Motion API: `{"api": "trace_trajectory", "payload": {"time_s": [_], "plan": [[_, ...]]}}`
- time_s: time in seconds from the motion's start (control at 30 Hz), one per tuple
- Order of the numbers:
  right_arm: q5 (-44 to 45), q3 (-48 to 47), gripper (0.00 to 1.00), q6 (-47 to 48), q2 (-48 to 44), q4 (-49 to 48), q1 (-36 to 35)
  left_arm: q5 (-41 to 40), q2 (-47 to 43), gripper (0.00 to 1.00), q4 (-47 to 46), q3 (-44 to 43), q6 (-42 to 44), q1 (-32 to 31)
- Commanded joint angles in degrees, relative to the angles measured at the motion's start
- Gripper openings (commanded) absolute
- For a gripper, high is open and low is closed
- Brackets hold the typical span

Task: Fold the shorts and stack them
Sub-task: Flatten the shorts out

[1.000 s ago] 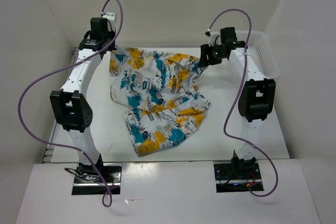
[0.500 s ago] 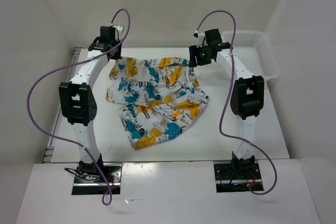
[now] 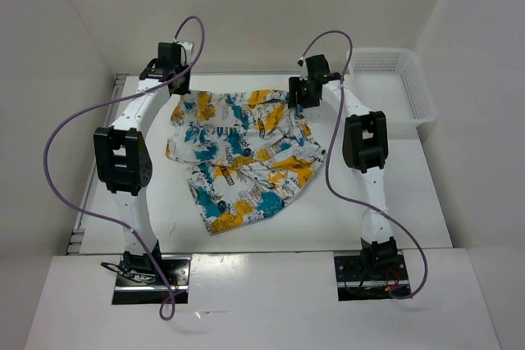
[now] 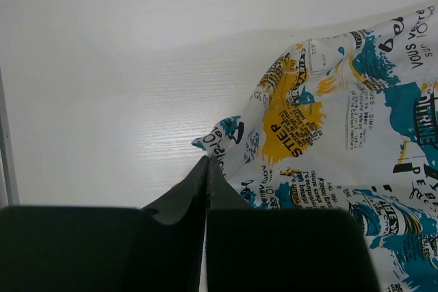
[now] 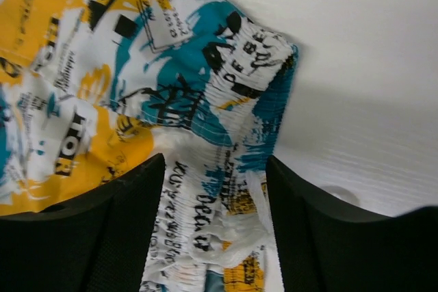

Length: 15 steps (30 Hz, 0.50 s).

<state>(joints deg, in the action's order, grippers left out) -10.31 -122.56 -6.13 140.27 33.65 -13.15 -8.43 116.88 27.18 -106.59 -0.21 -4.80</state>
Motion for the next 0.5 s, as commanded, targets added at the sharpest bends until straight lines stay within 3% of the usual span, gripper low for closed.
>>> {"api": "trace_trajectory", "payload": {"time_s": [0.0,0.3,0.47], "plan": [[-3.9,-5.4,0.68,-2.1,0.5,-2.1,0.1,-0.5,-0.5,0.0,0.3,-0.4,0.2,0.0],[-8.4,-9.5,0.64,-5.0,6.3,-2.6,0.1,-1.6,0.0,0.0,0.3,-0.4,0.2,0.0],[-3.2,-9.5,0.64,-6.2,6.9,-2.1,0.1,-2.1,0.0,0.0,0.3,-0.4,0.2,0.0]]}}
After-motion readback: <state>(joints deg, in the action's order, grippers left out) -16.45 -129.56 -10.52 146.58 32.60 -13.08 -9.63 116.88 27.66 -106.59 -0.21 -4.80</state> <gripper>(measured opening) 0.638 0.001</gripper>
